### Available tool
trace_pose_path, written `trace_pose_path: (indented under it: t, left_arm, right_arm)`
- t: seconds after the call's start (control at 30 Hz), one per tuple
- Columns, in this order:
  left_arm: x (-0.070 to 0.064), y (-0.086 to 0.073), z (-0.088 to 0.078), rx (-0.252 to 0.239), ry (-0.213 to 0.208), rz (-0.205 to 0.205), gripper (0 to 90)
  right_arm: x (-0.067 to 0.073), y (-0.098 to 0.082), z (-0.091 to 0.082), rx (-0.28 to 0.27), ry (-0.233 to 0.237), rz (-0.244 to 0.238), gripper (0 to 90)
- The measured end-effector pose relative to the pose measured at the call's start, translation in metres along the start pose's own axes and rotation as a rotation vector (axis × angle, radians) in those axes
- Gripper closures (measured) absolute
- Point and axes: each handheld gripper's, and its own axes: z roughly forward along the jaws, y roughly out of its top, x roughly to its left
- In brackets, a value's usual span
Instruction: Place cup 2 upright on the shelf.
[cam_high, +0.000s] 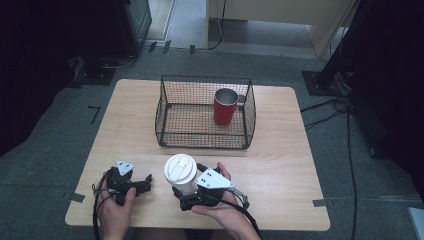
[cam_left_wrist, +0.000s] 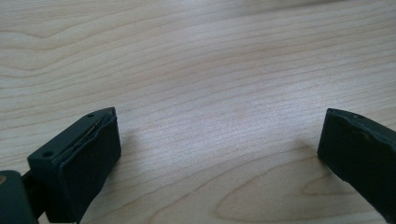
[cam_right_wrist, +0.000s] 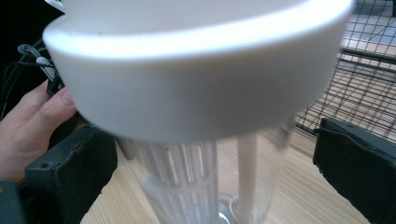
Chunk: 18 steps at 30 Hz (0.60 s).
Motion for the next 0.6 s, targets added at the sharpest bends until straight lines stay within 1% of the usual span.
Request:
trace_pose_path:
  t: [0.13,0.2,0.27,0.33,0.4,0.43,0.47,0.5,0.6]
  left_arm:
    - [0.0,0.0,0.0,0.0,0.0,0.0,0.1]
    - [0.0,0.0,0.0,0.0,0.0,0.0,0.1]
    - [0.0,0.0,0.0,0.0,0.0,0.001,0.1]
    - [0.0,0.0,0.0,0.0,0.0,0.0,0.1]
    - [0.0,0.0,0.0,0.0,0.0,0.001,0.1]
    - [0.0,0.0,0.0,0.0,0.0,0.001,0.1]
    - [0.0,0.0,0.0,0.0,0.0,0.0,0.1]
    - [0.0,0.0,0.0,0.0,0.0,0.001,0.1]
    - [0.0,0.0,0.0,0.0,0.0,0.0,0.1]
  right_arm:
    - [0.002,0.003,0.006,-0.017,-0.005,0.005,0.5]
    - [0.002,0.005,0.009,-0.028,-0.012,0.012,1.1]
    - [0.003,0.005,0.012,-0.029,-0.012,0.022,1.4]
    - [0.003,0.005,0.013,-0.029,-0.014,0.024,3.1]
    - [0.004,0.005,0.014,-0.039,-0.015,0.028,6.7]
    - [0.004,0.005,0.014,-0.044,-0.016,0.022,9.1]
    - [0.004,0.005,0.014,-0.051,-0.015,0.02,13.9]
    - [0.005,0.006,0.013,-0.061,-0.017,0.017,14.7]
    - [0.006,0.008,0.013,-0.051,-0.017,-0.002,15.2]
